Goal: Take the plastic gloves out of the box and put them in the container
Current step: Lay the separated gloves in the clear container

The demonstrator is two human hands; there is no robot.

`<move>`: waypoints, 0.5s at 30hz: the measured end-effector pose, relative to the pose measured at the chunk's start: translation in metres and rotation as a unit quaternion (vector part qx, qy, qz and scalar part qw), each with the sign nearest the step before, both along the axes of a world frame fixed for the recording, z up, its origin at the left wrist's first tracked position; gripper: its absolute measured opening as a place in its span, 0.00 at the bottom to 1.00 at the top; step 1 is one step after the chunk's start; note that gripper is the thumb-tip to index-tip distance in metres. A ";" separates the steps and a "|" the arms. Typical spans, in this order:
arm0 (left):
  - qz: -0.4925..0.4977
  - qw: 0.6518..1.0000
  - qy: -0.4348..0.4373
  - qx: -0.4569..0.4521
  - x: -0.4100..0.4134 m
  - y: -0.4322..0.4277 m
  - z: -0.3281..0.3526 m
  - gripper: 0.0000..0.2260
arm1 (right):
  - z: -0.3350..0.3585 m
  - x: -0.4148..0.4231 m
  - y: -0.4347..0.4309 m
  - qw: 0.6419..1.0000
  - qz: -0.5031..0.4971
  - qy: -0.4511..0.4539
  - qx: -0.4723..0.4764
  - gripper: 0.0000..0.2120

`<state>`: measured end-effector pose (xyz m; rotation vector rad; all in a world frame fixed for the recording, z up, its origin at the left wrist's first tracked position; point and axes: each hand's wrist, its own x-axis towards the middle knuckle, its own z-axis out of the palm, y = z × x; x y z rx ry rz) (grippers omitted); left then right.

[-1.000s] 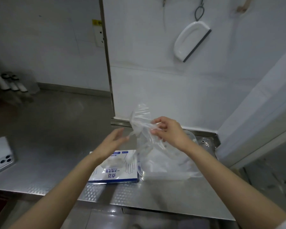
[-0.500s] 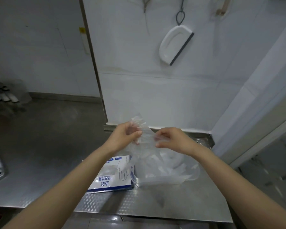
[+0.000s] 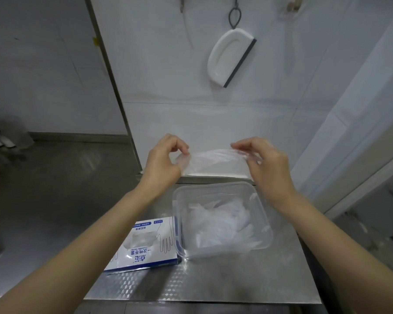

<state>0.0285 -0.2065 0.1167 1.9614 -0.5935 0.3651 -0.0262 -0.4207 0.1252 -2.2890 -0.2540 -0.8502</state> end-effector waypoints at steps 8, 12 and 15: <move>-0.200 0.899 -0.064 0.384 -0.008 0.004 -0.088 0.11 | -0.091 -0.029 -0.020 0.919 0.135 0.285 -0.238 0.35; -0.221 0.773 -0.056 0.592 -0.003 -0.020 -0.123 0.09 | -0.131 -0.021 -0.014 0.841 0.162 0.436 -0.278 0.33; -0.220 0.647 -0.026 0.730 -0.002 -0.036 -0.144 0.16 | -0.153 -0.010 -0.006 0.790 0.160 0.535 -0.252 0.28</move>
